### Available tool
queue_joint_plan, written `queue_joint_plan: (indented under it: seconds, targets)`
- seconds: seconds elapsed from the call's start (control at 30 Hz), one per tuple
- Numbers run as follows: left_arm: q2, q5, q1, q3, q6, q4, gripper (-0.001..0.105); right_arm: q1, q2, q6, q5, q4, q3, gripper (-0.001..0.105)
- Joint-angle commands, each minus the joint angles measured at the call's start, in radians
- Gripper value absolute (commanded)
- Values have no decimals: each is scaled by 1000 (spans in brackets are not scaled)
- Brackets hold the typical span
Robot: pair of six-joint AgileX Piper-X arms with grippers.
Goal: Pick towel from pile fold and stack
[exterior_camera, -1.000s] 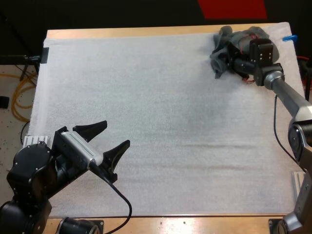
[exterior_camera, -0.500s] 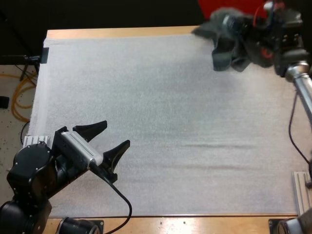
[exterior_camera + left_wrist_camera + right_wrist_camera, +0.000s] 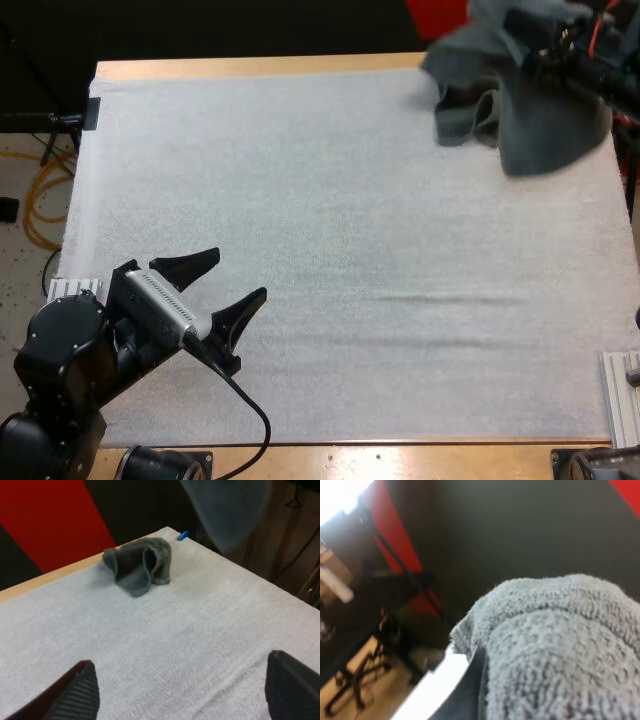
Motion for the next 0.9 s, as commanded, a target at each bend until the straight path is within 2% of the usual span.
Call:
queue_joint_plan:
  seconds: [0.0,0.13,0.2,0.37,0.47,0.53,0.7,0.87]
  targets:
    - [-2,3,-3,-5,-10,14,67,-3,-18,-31,-11,138,-8,0]
    - [-2,33,-3,-5,-8,89,67,30,-44,-180,-3,411,7,0]
    - [-2,40,-3,-5,-7,127,67,57,-53,-225,-3,489,30,0]
    - [-2,40,-3,-5,-1,223,67,192,-82,-247,9,599,135,0]
    - [-2,36,-3,-5,1,263,67,297,-92,-221,99,627,203,0]
    - [-2,37,-3,-5,3,270,67,377,-83,-200,157,604,264,0]
    - [-2,37,-3,-5,17,270,67,473,-3,-165,162,443,339,0]
    - [-2,37,-3,-5,18,270,67,485,157,10,147,139,320,0]
